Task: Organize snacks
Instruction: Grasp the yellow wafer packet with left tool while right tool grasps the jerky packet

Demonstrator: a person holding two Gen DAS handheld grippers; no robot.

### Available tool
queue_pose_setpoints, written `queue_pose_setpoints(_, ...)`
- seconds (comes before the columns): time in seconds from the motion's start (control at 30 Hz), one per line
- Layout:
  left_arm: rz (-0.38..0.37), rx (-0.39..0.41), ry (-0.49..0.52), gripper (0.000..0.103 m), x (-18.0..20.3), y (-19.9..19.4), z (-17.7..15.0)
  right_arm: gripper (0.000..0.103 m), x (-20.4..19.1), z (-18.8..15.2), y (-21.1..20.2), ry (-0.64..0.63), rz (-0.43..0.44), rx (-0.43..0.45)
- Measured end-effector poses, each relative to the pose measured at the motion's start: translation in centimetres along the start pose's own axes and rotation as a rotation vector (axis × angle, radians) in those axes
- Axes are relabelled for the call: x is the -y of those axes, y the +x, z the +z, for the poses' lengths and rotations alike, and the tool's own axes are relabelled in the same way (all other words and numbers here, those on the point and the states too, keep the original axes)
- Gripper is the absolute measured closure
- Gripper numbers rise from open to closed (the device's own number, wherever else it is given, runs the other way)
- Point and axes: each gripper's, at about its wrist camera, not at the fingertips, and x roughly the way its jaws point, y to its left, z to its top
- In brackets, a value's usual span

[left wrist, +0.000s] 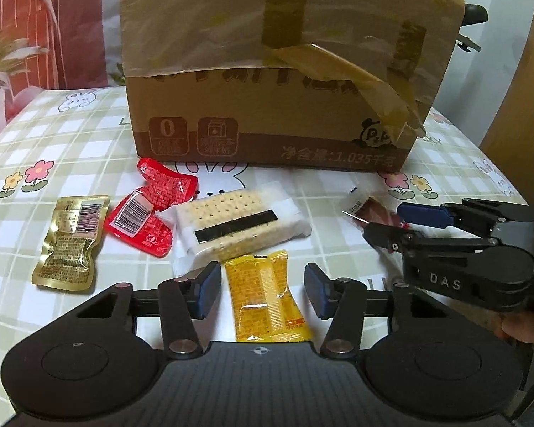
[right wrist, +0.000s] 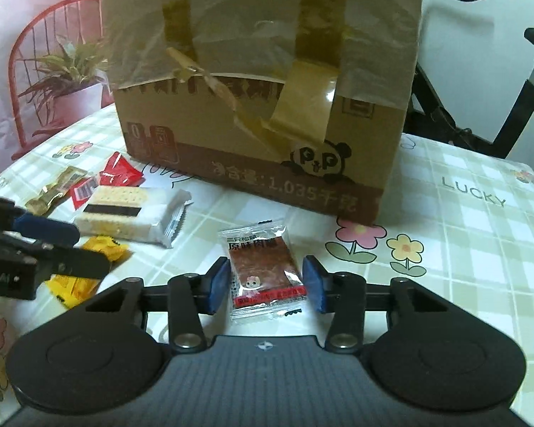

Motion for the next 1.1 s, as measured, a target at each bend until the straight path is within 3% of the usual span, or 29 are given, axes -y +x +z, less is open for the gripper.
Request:
queue_pose_setpoints(0.17,0.023,-0.026,0.027,0.064,0.5,0.2,-0.5,0.056,0.2,-0.3,-0.2,0.005,0.016,0.009)
queue_pose_setpoints(0.63,0.031,0.049,0.032,0.068,0.8,-2.3,-1.0,0.062,0.4,-0.3,-0.7,0.024,0.048,0.032)
queue_pose_setpoints(0.73,0.034,0.072,0.024,0.068,0.8,-3.1,-0.8,0.068,0.4,-0.3,-1.4,0.022,0.054,0.044)
queue_pose_setpoints(0.77,0.035,0.079,0.023,0.068,0.9,-3.3,-0.7,0.078,0.5,-0.4,-1.7,0.025,0.058,0.048)
queue_pose_setpoints(0.8,0.034,0.085,0.023,0.068,0.9,-3.5,-0.7,0.102,0.6,-0.4,-2.0,0.028,0.055,0.040)
queue_pose_setpoints(0.83,0.033,0.088,0.022,0.068,1.0,-3.6,-0.7,0.102,0.7,-0.5,-2.2,0.035,0.050,0.033)
queue_pose_setpoints(0.97,0.031,0.092,0.017,0.068,1.1,-3.8,-0.9,0.098,1.1,-0.9,-2.4,0.042,0.055,-0.007)
queue_pose_setpoints(1.1,0.024,0.094,0.010,0.068,1.2,-4.1,-1.1,0.056,0.9,-0.2,-2.5,0.003,0.028,0.011)
